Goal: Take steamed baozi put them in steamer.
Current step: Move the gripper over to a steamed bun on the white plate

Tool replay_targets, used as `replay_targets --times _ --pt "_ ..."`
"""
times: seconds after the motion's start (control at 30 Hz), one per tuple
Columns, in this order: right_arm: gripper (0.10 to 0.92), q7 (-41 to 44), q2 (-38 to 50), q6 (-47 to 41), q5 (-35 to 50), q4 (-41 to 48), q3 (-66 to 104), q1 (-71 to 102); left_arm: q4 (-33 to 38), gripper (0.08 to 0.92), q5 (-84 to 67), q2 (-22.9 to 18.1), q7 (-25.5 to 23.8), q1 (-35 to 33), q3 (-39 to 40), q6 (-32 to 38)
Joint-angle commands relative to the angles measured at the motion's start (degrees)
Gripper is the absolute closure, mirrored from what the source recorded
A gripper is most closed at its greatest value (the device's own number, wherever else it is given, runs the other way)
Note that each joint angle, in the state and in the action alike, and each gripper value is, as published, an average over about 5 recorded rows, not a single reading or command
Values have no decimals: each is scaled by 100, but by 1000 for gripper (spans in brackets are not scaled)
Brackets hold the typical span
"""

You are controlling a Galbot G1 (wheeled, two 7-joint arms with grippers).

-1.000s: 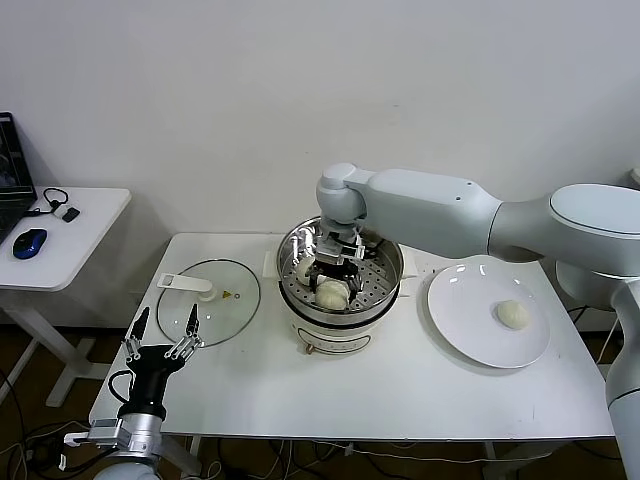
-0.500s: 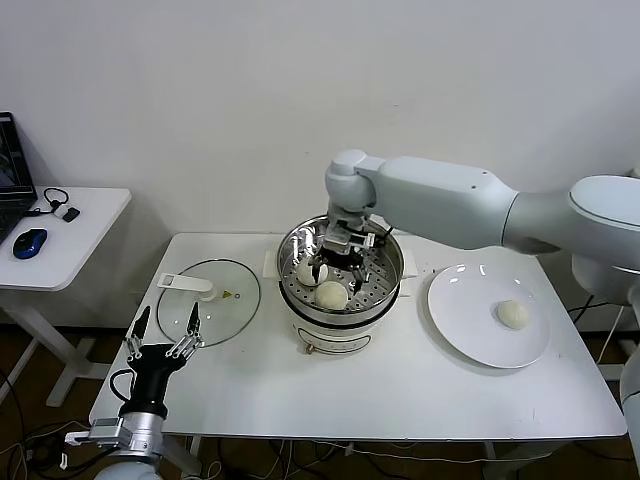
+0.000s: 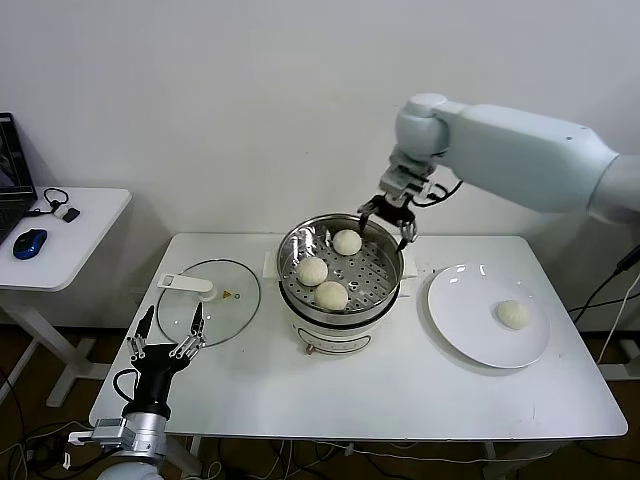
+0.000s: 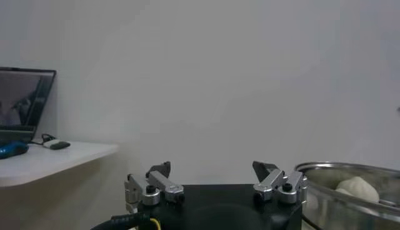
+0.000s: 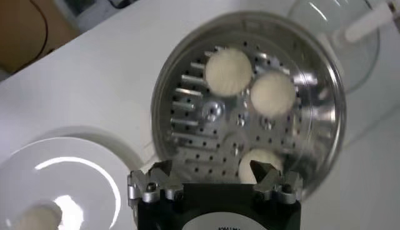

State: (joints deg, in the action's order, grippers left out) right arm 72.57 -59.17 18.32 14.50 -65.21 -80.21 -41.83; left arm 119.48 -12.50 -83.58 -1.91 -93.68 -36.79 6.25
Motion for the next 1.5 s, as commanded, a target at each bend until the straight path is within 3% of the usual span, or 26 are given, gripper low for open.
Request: replay_targets --times 0.03,0.23,0.53,1.0,1.5 --pt "203 -146 1463 -895 958 717 -359 -225 25 177 -10 53 -2 -4 41 1" --pt "203 -330 2076 -1212 768 982 140 653 6 177 7 69 -2 27 97 -13" --pt "203 -863 2339 -1174 -248 1569 828 1632 -24 177 22 65 -4 40 122 -14" --pt "203 -627 2221 -1072 -1544 2041 2288 3210 18 177 73 79 6 29 113 -87" --pt "203 -536 1904 -989 -1962 2543 2728 3669 -92 177 103 31 10 47 119 -34"
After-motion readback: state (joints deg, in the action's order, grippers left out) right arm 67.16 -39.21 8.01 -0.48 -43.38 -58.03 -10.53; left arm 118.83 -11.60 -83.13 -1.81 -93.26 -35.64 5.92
